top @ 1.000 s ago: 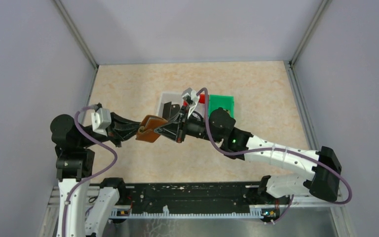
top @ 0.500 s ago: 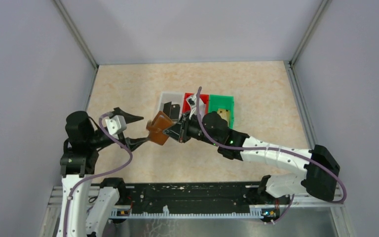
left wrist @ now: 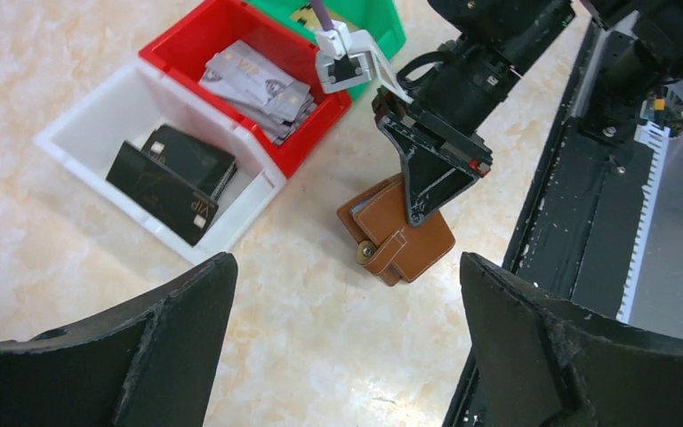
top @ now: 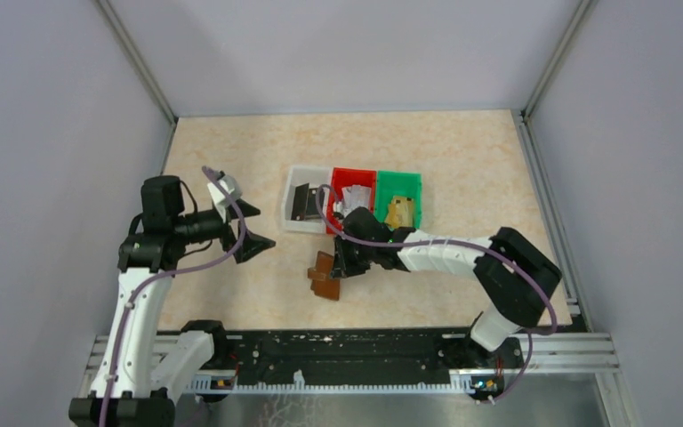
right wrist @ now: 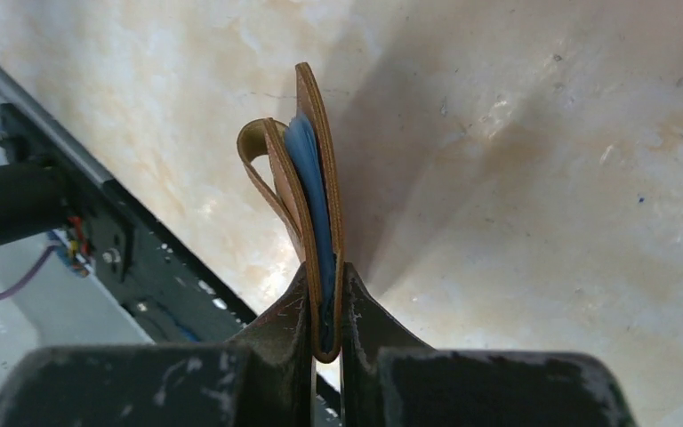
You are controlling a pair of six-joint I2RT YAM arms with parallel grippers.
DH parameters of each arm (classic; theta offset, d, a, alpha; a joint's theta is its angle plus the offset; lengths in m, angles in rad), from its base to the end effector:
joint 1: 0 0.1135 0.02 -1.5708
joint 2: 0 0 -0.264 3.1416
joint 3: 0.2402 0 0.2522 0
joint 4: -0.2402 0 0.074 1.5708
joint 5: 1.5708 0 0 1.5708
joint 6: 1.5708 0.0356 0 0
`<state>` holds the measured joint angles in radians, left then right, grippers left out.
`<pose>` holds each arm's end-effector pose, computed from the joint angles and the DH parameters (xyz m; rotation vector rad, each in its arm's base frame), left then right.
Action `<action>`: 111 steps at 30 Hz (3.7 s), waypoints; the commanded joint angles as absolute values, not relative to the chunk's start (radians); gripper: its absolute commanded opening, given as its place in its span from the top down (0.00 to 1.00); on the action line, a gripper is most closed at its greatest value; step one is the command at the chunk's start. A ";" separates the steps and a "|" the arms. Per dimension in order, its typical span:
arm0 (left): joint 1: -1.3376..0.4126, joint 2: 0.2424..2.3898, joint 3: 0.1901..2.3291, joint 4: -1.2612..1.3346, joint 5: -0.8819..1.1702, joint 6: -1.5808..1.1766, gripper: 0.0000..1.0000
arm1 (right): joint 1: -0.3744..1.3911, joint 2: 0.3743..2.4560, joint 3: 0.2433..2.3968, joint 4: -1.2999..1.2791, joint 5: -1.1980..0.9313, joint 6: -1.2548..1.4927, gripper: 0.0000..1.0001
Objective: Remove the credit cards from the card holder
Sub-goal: Place the card holder at the center of the board, then reset both arms
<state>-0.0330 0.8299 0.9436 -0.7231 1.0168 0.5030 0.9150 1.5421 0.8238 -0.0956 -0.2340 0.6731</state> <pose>0.1533 -0.0354 0.3426 1.0239 1.6670 -0.7900 0.1831 0.2515 0.1824 -0.4357 2.5743 0.9545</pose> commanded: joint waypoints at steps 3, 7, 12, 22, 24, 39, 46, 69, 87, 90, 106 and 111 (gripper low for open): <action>-0.035 0.900 0.989 -0.744 0.876 0.446 0.01 | 0.916 1.660 0.947 -0.252 -0.169 0.530 1.00; -0.035 0.906 0.985 -0.740 0.849 0.439 0.01 | 0.921 1.708 0.956 -0.285 -0.092 0.509 1.00; -0.035 0.919 0.979 -0.716 0.835 0.409 0.01 | 0.932 1.655 0.967 -0.282 -0.059 0.497 0.72; 0.072 1.066 0.996 -0.548 0.743 0.336 0.01 | 0.926 1.427 1.155 -0.436 0.052 0.446 0.02; 0.108 1.110 0.990 -0.490 0.740 0.306 0.01 | 0.911 1.391 1.201 -0.464 0.077 0.430 0.01; 0.168 1.378 0.725 0.164 0.574 0.152 0.01 | 0.340 1.068 0.937 -0.216 0.422 0.396 0.01; 0.168 1.497 0.619 0.474 0.521 0.116 0.01 | 0.228 1.039 0.667 0.096 0.584 0.279 0.02; 0.159 1.510 0.237 1.209 0.423 -0.024 0.01 | 0.194 1.168 0.131 0.995 0.706 0.109 0.01; 0.089 1.576 0.227 1.271 0.297 0.026 0.02 | 0.132 1.385 0.127 1.270 0.480 0.031 0.01; 0.088 1.580 0.234 1.262 0.294 0.026 0.02 | 0.135 1.491 0.105 1.432 0.448 0.006 0.01; 0.034 1.569 0.272 1.179 0.207 0.062 0.01 | 0.076 1.462 0.167 1.259 0.393 0.060 0.01; 0.034 1.572 0.273 1.177 0.207 0.063 0.01 | 0.075 1.462 0.167 1.259 0.394 0.060 0.01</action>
<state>0.0387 1.5799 0.2653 1.1664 0.2131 0.0513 0.0845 1.4670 0.1520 1.2106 0.4015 0.0486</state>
